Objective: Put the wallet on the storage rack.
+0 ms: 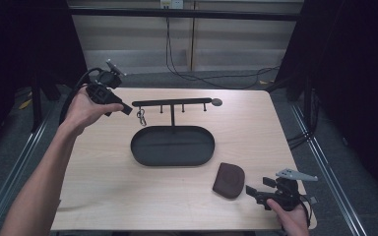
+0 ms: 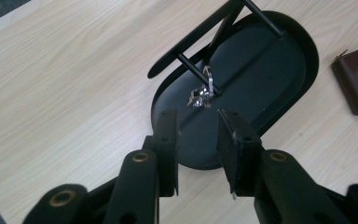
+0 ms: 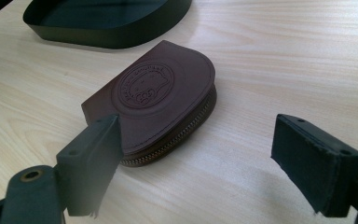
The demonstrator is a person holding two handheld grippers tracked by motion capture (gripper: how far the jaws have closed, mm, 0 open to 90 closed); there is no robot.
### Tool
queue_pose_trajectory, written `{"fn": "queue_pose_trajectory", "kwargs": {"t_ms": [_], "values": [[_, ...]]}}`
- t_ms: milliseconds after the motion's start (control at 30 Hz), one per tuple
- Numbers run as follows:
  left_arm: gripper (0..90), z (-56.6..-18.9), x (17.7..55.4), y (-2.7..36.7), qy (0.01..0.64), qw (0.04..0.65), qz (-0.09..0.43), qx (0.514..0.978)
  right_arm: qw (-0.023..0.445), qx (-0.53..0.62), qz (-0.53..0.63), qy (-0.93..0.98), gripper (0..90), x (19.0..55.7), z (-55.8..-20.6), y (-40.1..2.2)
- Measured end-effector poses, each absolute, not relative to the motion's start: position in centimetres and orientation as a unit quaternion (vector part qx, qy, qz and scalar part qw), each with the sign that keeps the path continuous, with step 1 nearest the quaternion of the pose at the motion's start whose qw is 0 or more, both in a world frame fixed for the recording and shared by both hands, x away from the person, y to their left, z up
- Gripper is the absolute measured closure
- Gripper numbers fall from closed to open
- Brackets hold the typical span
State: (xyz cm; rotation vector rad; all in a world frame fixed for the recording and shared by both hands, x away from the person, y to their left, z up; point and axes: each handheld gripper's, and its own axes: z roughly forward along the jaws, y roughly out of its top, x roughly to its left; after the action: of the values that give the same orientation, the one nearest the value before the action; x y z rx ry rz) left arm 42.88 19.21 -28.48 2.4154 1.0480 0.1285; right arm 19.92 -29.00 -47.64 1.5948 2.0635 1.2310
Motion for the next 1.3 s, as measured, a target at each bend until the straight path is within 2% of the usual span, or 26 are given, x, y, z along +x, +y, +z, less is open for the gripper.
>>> {"fn": "queue_pose_trajectory", "kwargs": {"t_ms": [100, 367, 500, 633, 767, 933, 1067, 1167, 1300], "values": [[65.1, -28.9, 41.8, 19.8, 0.381, 0.272, 0.054, 0.882, 0.129, 0.549, 0.422, 0.710, 15.9, 20.0, -47.7, -29.0], [52.7, -30.9, 39.8, 21.0, 0.394, 0.327, 0.058, 0.857, 0.130, 0.549, 0.422, 0.709, 15.8, 20.0, -47.6, -29.0], [43.3, -31.6, 38.7, 21.2, 0.408, 0.343, 0.064, 0.843, 0.129, 0.549, 0.422, 0.710, 15.9, 20.1, -47.7, -29.0], [38.7, -32.3, 37.5, 21.6, 0.407, 0.351, 0.076, 0.840, 0.129, 0.548, 0.420, 0.712, 15.8, 20.2, -47.7, -28.8], [38.1, -33.1, 36.3, 22.2, 0.412, 0.372, 0.068, 0.829, 0.130, 0.549, 0.422, 0.710, 15.9, 20.1, -47.6, -28.8], [23.5, -34.1, 34.1, 23.7, 0.407, 0.385, 0.062, 0.826, 0.127, 0.548, 0.423, 0.711, 15.9, 20.2, -47.7, -28.8], [18.3, -34.7, 32.9, 24.4, 0.396, 0.394, 0.061, 0.827, 0.126, 0.547, 0.423, 0.711, 15.8, 20.4, -47.7, -28.8], [16.2, -36.1, 31.9, 25.2, 0.393, 0.404, 0.045, 0.825, 0.123, 0.549, 0.423, 0.710, 15.8, 20.6, -47.7, -28.7], [16.7, -39.1, 30.5, 26.0, 0.420, 0.413, 0.059, 0.806, 0.118, 0.551, 0.421, 0.711, 15.9, 20.9, -47.7, -28.7]]}}
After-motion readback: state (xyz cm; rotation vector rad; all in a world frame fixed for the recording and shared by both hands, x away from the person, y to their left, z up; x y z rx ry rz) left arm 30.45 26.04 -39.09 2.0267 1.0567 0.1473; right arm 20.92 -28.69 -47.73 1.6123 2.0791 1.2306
